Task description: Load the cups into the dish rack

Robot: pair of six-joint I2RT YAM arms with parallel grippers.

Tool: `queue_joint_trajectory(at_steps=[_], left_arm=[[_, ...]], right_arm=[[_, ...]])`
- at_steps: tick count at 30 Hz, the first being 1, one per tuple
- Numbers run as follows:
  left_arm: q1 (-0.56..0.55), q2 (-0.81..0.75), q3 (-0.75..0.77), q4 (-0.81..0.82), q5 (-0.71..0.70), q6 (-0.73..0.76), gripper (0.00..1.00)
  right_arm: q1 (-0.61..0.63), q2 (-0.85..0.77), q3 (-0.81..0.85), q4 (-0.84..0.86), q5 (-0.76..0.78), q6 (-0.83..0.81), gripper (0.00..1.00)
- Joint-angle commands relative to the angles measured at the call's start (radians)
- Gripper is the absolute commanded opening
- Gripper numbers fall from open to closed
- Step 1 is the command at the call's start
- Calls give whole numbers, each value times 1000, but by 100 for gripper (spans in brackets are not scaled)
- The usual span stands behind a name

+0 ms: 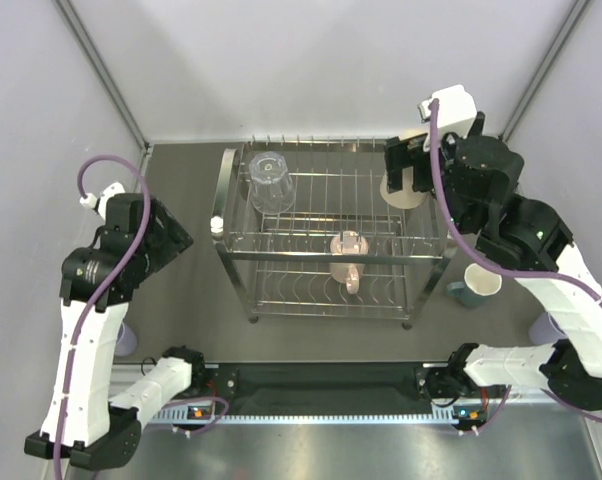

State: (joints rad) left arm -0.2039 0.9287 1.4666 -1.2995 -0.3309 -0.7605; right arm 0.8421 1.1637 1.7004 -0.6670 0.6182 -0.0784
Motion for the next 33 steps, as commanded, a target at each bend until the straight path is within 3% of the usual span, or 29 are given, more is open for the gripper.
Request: queue_joint_trajectory(at_steps=[1, 11, 18, 25, 29, 33], left_arm=[[-2, 30, -5, -20, -42, 0, 74], [40, 192, 23, -138, -211, -5, 81], [150, 249, -44, -146, -266, -68, 76], [427, 217, -155, -29, -221, 38, 70], [547, 171, -264, 45, -226, 95, 63], [630, 137, -359, 118, -195, 107, 62]], right_arm=[[-15, 5, 123, -48, -17, 5, 100], [-14, -7, 298, -167, -72, 34, 100], [-14, -108, 171, -210, -208, 72, 100], [-6, -182, 137, -212, -391, 150, 100], [2, -197, 142, -220, -471, 203, 100], [49, -210, 145, -233, -472, 201, 100]])
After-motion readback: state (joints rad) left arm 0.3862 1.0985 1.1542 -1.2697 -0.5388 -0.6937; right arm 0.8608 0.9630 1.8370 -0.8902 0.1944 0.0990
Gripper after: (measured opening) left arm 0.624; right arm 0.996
